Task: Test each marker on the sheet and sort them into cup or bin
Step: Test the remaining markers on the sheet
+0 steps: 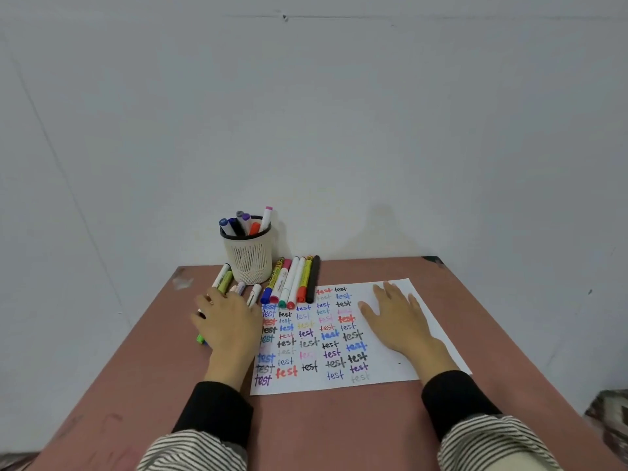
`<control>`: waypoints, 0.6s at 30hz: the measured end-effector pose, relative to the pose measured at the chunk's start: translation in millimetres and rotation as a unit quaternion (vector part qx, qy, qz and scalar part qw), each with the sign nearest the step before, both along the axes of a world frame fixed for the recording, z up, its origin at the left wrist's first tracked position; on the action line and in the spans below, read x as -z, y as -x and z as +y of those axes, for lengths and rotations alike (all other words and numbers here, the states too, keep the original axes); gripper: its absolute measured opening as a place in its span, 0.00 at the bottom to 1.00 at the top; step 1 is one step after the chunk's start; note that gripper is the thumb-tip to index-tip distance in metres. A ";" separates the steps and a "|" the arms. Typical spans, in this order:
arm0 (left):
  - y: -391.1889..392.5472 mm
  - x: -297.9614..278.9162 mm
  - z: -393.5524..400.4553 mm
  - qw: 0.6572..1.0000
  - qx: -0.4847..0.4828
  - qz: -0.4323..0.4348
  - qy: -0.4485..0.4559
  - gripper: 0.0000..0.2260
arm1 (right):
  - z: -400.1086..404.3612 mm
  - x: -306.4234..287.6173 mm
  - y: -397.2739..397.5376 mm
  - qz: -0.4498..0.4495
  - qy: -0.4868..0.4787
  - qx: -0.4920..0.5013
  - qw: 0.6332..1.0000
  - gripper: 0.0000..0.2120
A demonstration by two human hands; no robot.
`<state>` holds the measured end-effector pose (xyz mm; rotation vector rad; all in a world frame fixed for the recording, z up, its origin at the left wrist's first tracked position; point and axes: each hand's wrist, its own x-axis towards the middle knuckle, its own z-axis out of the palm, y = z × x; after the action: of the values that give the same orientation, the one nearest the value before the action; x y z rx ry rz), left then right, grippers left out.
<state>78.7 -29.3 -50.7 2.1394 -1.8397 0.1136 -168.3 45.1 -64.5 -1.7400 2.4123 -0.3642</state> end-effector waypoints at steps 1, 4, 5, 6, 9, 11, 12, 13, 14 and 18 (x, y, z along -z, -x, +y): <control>-0.2 -0.1 0.5 1.000 0.004 -0.001 -0.006 0.21 | -0.2 -0.1 0.8 0.001 -0.001 0.001 1.000 0.32; 1.6 -4.8 4.9 0.999 0.024 0.016 -0.021 0.22 | -0.9 0.2 3.5 0.000 0.000 0.003 1.000 0.32; 3.3 -7.4 7.2 0.999 0.031 0.015 -0.027 0.23 | -1.6 0.2 4.5 0.000 0.001 0.004 1.000 0.32; 5.6 -10.3 10.4 0.999 0.040 0.005 -0.035 0.24 | -1.9 0.3 5.5 0.000 0.001 0.006 1.000 0.32; 12.5 -15.7 18.5 0.992 0.087 -0.023 -0.085 0.28 | -3.3 0.5 8.3 -0.001 0.002 0.010 1.000 0.31; 15.0 -17.5 21.8 0.988 0.110 -0.019 -0.111 0.30 | -4.1 0.4 10.8 0.000 0.004 0.011 1.000 0.31; 15.0 -18.0 22.5 0.987 0.114 -0.015 -0.116 0.30 | -4.5 0.5 11.9 0.001 0.003 0.011 1.000 0.31; 14.9 -19.0 22.6 0.987 0.115 -0.012 -0.115 0.30 | -4.8 0.4 13.2 0.002 0.004 0.011 1.000 0.31; 14.8 -19.7 22.2 0.988 0.112 -0.010 -0.109 0.30 | -5.1 0.4 14.4 0.004 0.003 0.012 1.000 0.31; 11.2 -16.1 11.1 0.996 0.083 0.038 0.006 0.25 | -6.0 0.2 19.8 0.005 0.001 0.016 1.000 0.31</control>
<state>67.5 -18.2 -34.6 1.9459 -1.9578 0.0059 -188.0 39.1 -64.7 -1.7088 2.4496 -0.3621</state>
